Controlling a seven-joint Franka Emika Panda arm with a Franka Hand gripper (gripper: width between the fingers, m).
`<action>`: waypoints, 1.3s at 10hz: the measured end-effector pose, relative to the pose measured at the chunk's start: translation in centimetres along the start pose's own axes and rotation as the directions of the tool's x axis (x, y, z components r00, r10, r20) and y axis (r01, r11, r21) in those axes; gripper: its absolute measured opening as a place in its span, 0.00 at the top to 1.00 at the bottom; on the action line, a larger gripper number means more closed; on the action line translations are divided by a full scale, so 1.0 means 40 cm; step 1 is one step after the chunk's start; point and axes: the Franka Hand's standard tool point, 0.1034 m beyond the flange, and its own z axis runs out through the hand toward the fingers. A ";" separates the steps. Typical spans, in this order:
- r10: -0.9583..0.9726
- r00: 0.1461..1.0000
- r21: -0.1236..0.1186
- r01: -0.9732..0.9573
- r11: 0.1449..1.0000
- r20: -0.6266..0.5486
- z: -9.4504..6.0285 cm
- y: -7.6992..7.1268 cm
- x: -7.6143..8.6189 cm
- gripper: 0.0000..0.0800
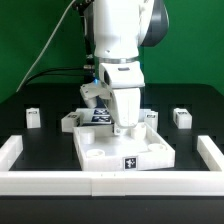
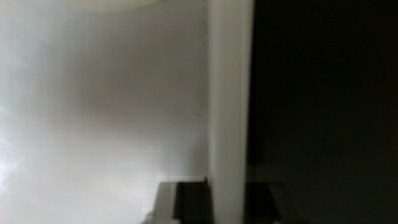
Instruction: Assemble one leg
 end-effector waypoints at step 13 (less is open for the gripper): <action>0.218 0.976 -0.017 -0.218 0.976 -0.010 -0.005 0.174 0.195 0.93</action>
Offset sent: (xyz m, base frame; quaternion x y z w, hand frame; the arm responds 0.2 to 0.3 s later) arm 0.0213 0.0348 -0.0011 -0.0104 -0.0035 0.0492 0.9987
